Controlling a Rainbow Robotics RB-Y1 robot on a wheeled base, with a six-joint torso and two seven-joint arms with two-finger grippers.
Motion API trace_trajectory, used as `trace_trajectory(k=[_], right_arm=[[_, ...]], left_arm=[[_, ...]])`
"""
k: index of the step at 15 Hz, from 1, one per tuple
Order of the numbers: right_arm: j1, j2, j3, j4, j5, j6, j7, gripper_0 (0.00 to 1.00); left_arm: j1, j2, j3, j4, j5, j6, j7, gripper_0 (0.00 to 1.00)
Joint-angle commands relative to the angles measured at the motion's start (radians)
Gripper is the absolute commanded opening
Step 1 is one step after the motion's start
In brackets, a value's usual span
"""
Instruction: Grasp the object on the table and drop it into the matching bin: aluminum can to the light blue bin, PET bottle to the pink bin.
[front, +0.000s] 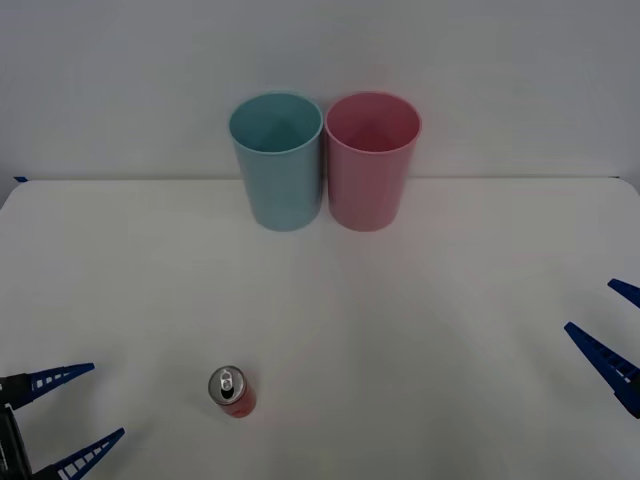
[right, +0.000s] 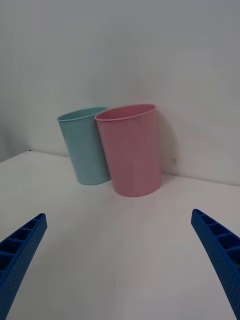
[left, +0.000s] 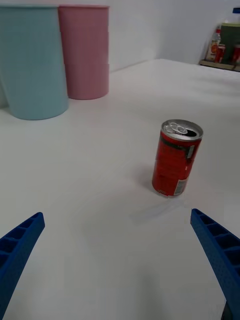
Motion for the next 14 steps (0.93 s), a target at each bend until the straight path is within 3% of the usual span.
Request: trace_trajectory(k=[1,14], right_arm=[[0.000,0.000,0.000,0.000,0.000,0.000,0.000,1.00],[0.000,0.000,0.000,0.000,0.000,0.000,0.000,1.00]], left_arm=[[-0.013,-0.001,-0.023,0.003,-0.045,-0.005,-0.014,1.00],[-0.097,-0.030,-0.238,0.129,0.080,0.019,-0.148,1.00]])
